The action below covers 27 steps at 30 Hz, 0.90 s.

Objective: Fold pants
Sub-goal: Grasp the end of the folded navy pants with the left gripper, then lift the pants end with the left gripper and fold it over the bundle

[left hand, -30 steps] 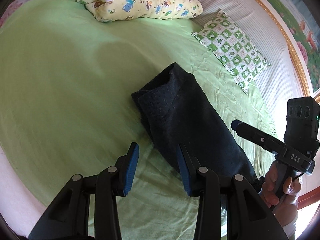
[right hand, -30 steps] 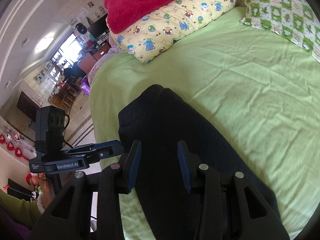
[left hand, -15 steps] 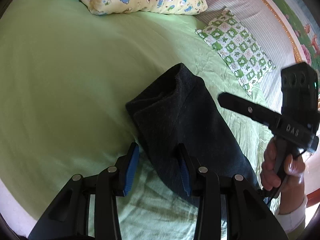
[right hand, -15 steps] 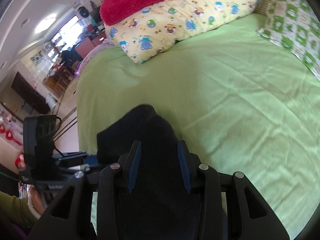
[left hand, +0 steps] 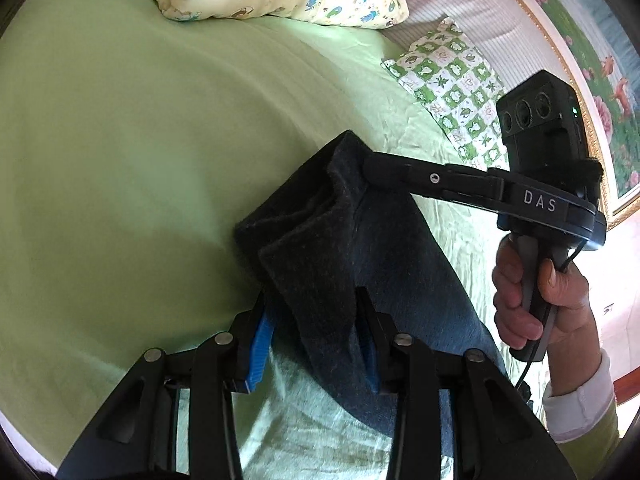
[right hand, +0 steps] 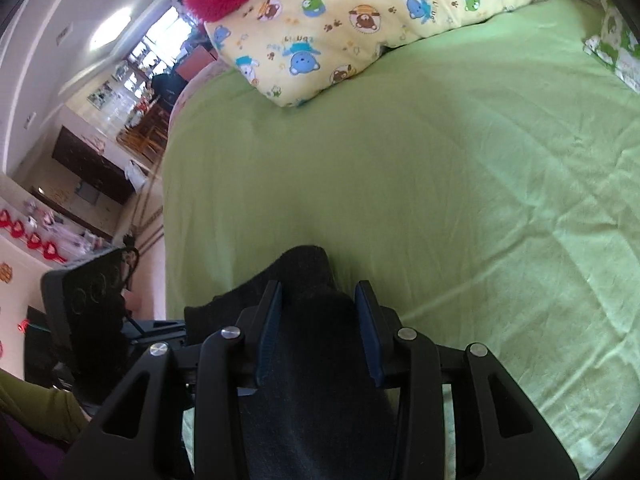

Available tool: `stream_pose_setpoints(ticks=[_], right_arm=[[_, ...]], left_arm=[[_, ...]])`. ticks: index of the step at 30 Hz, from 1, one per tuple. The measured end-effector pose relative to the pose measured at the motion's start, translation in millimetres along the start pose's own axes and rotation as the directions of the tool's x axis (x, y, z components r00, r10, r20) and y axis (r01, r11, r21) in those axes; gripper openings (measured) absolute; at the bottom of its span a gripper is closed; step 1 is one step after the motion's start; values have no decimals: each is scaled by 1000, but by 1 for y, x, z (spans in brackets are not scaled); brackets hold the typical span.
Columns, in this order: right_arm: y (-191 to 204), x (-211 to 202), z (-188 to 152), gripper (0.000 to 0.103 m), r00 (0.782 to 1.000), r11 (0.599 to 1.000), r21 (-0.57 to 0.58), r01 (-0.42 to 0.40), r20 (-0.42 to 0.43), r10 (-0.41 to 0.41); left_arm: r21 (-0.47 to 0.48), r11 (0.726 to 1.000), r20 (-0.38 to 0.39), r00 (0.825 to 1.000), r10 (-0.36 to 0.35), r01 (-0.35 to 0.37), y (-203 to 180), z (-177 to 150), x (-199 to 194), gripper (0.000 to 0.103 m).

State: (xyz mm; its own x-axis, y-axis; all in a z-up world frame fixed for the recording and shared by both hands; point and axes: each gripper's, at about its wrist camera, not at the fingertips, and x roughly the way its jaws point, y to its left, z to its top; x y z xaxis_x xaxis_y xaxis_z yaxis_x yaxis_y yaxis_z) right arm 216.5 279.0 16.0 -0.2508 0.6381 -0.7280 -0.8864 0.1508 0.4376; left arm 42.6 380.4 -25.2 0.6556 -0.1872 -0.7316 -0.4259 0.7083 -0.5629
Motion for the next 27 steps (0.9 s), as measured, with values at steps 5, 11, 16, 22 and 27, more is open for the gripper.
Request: stream_pose_setpoints(ticks=[5, 11, 16, 22, 27], right_arm=[[-2, -19, -10, 21, 996, 997, 40, -64, 61, 61], [7, -44, -24, 18, 991, 997, 46, -55, 125, 49], [12, -62, -31, 18, 985, 998, 49, -43, 171, 34], [27, -96, -51, 17, 967, 999, 36, -8, 255, -1], [39, -132, -78, 17, 939, 999, 48, 26, 343, -41]], left_arm=[[11, 1000, 1, 1000, -20, 20, -5, 3, 1, 18], [82, 997, 44, 999, 11, -15, -34, 1, -13, 14], [87, 996, 54, 998, -16, 11, -46, 3, -25, 14], [179, 984, 64, 998, -25, 14, -83, -1, -39, 14], [278, 961, 99, 995, -23, -6, -120, -11, -53, 14]])
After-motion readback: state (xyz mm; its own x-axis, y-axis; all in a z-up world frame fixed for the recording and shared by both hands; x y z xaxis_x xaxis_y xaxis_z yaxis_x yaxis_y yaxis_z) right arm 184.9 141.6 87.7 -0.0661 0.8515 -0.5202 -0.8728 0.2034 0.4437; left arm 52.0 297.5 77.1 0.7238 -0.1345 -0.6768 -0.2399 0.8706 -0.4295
